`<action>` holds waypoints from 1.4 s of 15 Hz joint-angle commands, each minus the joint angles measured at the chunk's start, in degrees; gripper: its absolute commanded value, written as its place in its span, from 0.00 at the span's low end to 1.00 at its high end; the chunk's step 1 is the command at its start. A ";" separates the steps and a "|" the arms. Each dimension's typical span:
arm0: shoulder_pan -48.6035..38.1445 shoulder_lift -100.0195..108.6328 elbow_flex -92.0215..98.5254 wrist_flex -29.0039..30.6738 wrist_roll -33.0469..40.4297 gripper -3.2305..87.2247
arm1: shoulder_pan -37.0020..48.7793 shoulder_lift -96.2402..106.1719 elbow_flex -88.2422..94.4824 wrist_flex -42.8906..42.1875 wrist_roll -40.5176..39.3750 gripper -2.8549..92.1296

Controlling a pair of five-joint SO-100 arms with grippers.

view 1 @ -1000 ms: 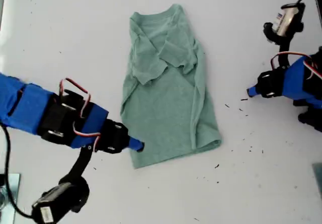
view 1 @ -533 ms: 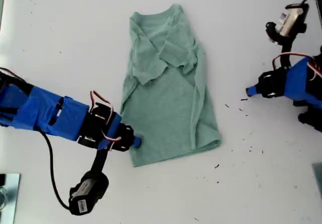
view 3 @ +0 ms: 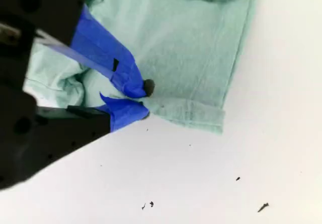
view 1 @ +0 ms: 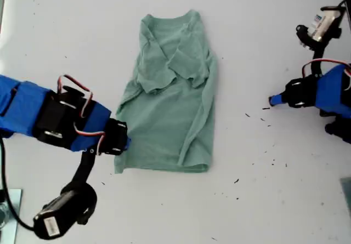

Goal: Fold t shirt

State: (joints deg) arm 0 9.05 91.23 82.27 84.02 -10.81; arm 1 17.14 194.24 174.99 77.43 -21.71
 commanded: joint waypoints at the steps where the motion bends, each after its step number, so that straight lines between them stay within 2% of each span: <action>1: -0.70 6.06 -1.93 -0.62 1.49 0.03 | -0.62 0.53 2.02 0.88 0.18 0.02; 3: -2.37 1.14 -6.68 -5.45 5.89 0.03 | -0.62 0.53 2.02 0.88 0.09 0.02; 5: -4.57 -7.38 -12.48 -16.26 12.74 0.03 | -0.70 0.53 2.02 0.88 0.18 0.02; 7: -6.86 -27.16 -31.46 -18.90 19.34 0.03 | -0.70 0.62 2.02 0.88 0.09 0.02; 8: -7.82 -32.87 -32.78 -23.82 20.48 0.09 | -0.88 0.62 2.02 0.88 0.18 0.02; 9: -8.61 -37.44 -32.78 -26.63 21.71 0.19 | -0.97 0.62 2.02 0.97 0.35 0.02; 10: -9.05 -40.96 -33.05 -27.51 23.91 0.24 | -1.05 0.62 2.02 1.05 0.53 0.02; 11: -8.88 -41.40 -33.13 -26.10 25.14 0.27 | -1.05 0.70 2.02 1.05 0.53 0.02; 12: -7.82 -36.83 -33.13 -21.45 25.58 0.28 | -0.97 0.70 2.02 1.05 0.44 0.02; 13: -6.33 -27.25 -32.08 -16.52 24.79 0.29 | -0.88 0.70 2.02 1.05 0.44 0.02; 16: -3.78 1.85 -24.61 -9.49 23.82 0.29 | -0.70 0.70 2.02 0.97 0.44 0.02; 17: -4.75 9.93 -17.40 -6.94 21.53 0.29 | -0.62 0.70 2.02 0.97 0.35 0.02; 18: -6.15 19.51 -2.81 -8.61 19.60 0.28 | -0.62 0.70 2.02 0.97 0.35 0.02; 19: -7.91 29.71 15.03 -13.18 17.05 0.27 | -0.70 0.70 2.02 0.97 0.35 0.02; 21: -10.72 48.78 52.47 -28.13 12.66 0.22 | -0.88 0.70 2.02 1.05 0.53 0.02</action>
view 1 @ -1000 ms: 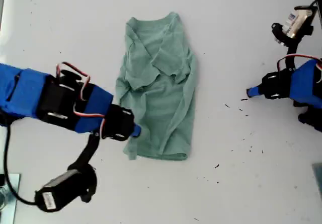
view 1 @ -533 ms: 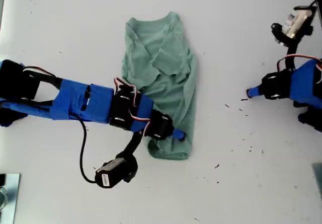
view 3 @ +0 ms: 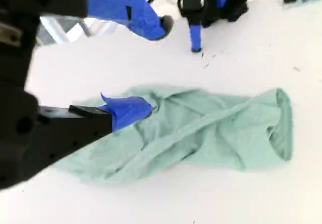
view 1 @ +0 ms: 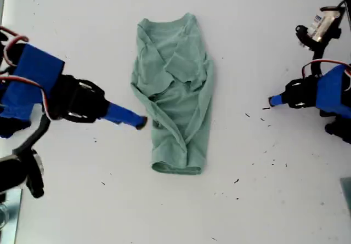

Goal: Fold t shirt

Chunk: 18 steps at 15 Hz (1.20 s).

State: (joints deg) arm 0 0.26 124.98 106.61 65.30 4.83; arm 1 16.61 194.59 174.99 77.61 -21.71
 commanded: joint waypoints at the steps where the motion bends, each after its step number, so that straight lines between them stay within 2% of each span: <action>1: -2.90 22.24 42.80 -14.59 -6.06 0.15 | -0.35 0.35 2.02 0.88 0.53 0.02; 2: -3.43 27.95 52.82 -17.05 -8.96 0.07 | -0.53 0.35 2.02 0.88 0.62 0.02; 3: -4.13 30.94 58.10 -17.93 -10.20 0.03 | -0.53 0.35 2.02 0.88 0.62 0.02; 7: -4.57 25.58 53.88 -18.02 -9.23 0.03 | -1.49 -0.44 0.88 0.97 1.67 0.02; 8: -3.43 22.15 46.76 -15.47 -9.23 0.12 | -4.66 -3.78 -3.25 0.09 4.83 0.03; 9: -1.93 13.62 34.45 -9.32 -9.58 0.24 | -8.09 -13.71 -13.89 -0.18 8.17 0.10; 10: 0.44 2.37 19.16 -2.81 -9.23 0.29 | -10.72 -29.53 -29.27 1.85 9.76 0.26; 12: 4.13 -21.18 -14.24 8.79 -5.10 0.34 | -18.46 -57.30 -61.96 8.17 11.78 0.38; 14: 6.42 -42.54 -46.41 20.57 -2.37 0.34 | -22.32 -78.22 -87.54 14.59 12.04 0.39; 16: 6.77 -48.60 -51.50 19.34 -2.02 0.34 | -24.35 -92.55 -101.60 15.03 11.87 0.39; 18: 6.68 -51.33 -51.24 18.90 -2.20 0.34 | -25.22 -101.25 -108.19 13.80 11.87 0.39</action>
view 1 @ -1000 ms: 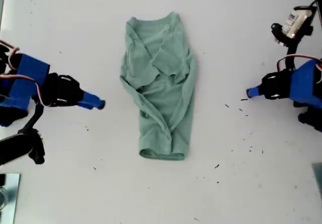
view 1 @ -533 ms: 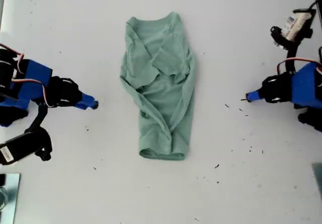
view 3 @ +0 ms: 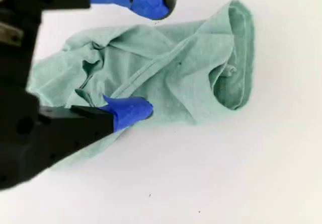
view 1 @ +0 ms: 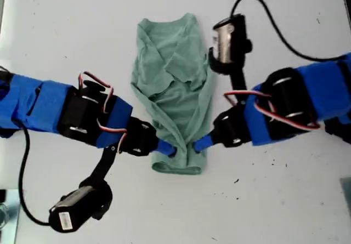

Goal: Fold t shirt

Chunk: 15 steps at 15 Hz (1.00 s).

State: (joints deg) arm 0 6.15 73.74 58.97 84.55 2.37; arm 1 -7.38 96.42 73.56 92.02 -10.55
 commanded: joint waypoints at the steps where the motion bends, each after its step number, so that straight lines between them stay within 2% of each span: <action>1: 0.62 -1.85 -3.60 -0.88 0.53 0.34 | -1.49 -5.71 -7.29 -2.29 0.70 0.38; 5: 0.18 -8.00 -3.69 -2.72 0.62 0.34 | -2.37 -14.15 -7.29 -8.09 1.23 0.37; 7: -0.44 -11.95 -3.96 -5.45 1.67 0.34 | -2.37 -19.60 -7.12 -11.78 1.32 0.33; 8: -0.62 -13.89 -4.31 -7.12 2.29 0.31 | -2.46 -23.12 -7.38 -13.36 1.32 0.30; 9: -0.79 -15.56 -4.75 -8.09 2.55 0.23 | -2.90 -26.19 -8.09 -14.24 1.76 0.19; 10: -0.53 -16.17 -4.75 -8.70 2.55 0.15 | -3.60 -27.51 -8.44 -15.38 2.29 0.11; 11: 0.18 -16.08 -4.75 -9.40 2.37 0.03 | -3.96 -27.95 -8.44 -16.52 1.85 0.05; 15: 5.54 -11.69 -5.01 -14.59 3.52 0.03 | -6.42 -22.50 -10.28 -13.97 -2.55 0.02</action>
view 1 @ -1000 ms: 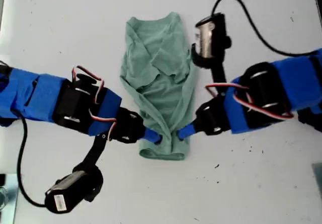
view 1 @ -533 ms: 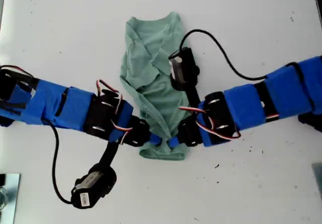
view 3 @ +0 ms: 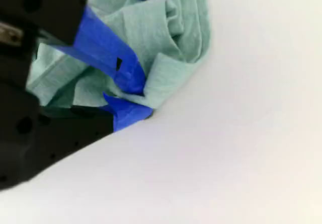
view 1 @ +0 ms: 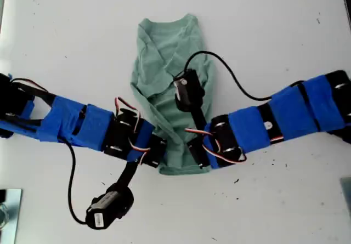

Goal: Fold t shirt

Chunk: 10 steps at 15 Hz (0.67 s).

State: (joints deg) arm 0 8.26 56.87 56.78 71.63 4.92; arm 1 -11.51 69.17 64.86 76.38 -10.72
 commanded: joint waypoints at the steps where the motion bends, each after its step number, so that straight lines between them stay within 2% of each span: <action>1: 5.45 7.65 -2.81 -2.72 1.58 0.03 | -3.60 8.61 -1.67 2.46 -3.52 0.02; 3: 10.72 11.16 -2.90 -6.24 3.34 0.03 | -7.47 15.12 -2.20 3.43 -4.66 0.02; 5: 15.29 13.18 -2.90 -9.49 1.67 0.03 | -11.51 16.26 -7.91 4.92 -4.92 0.02; 7: 16.52 15.21 -2.81 -12.57 0.88 0.03 | -12.57 17.31 -8.44 4.39 -4.22 0.02; 9: 14.24 18.90 -0.79 -12.22 0.53 0.03 | -7.29 19.95 -5.71 4.22 -6.94 0.02; 10: 11.34 21.45 0.00 -9.76 0.44 0.03 | -2.55 20.65 -5.45 4.48 -10.28 0.02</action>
State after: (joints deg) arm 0 22.06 70.40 57.66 60.64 6.15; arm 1 -19.95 84.20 60.12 81.12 -17.49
